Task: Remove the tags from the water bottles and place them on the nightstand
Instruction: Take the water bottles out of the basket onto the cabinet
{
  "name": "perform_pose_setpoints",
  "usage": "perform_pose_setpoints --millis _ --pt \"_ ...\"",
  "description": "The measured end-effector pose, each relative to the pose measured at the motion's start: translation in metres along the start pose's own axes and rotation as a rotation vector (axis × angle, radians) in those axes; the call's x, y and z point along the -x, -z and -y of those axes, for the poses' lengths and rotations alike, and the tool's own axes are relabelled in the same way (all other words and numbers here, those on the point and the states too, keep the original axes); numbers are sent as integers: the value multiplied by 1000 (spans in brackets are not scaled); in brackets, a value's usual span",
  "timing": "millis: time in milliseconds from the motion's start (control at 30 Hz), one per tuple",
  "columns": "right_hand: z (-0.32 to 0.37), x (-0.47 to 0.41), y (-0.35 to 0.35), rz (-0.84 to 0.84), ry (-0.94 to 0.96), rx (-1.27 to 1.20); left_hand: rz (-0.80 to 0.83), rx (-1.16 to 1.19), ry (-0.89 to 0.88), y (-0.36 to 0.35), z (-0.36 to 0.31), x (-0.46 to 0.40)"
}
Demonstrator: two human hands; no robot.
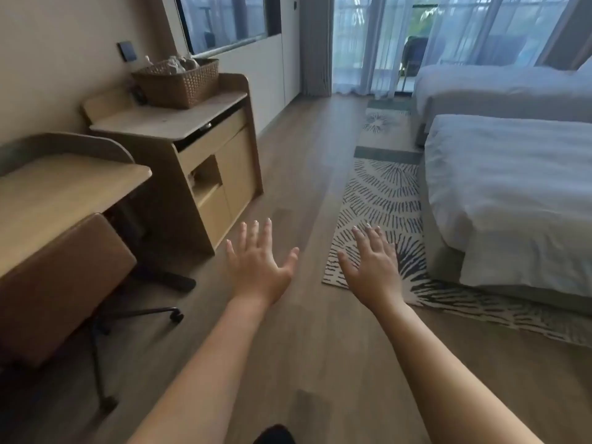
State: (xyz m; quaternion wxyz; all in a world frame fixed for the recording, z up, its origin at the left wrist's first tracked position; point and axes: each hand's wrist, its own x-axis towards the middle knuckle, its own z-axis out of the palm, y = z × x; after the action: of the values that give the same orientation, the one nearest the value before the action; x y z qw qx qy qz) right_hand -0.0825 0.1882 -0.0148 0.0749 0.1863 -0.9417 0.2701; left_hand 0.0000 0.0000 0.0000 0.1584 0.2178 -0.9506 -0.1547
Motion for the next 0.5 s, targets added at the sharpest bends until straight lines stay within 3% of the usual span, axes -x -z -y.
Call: perform_pose_setpoints --millis 233,500 --pt "-24 -61 -37 40 -22 24 74 34 69 -57 2 -52" --pt "-33 -219 -105 102 -56 20 89 60 90 -116 19 -211"
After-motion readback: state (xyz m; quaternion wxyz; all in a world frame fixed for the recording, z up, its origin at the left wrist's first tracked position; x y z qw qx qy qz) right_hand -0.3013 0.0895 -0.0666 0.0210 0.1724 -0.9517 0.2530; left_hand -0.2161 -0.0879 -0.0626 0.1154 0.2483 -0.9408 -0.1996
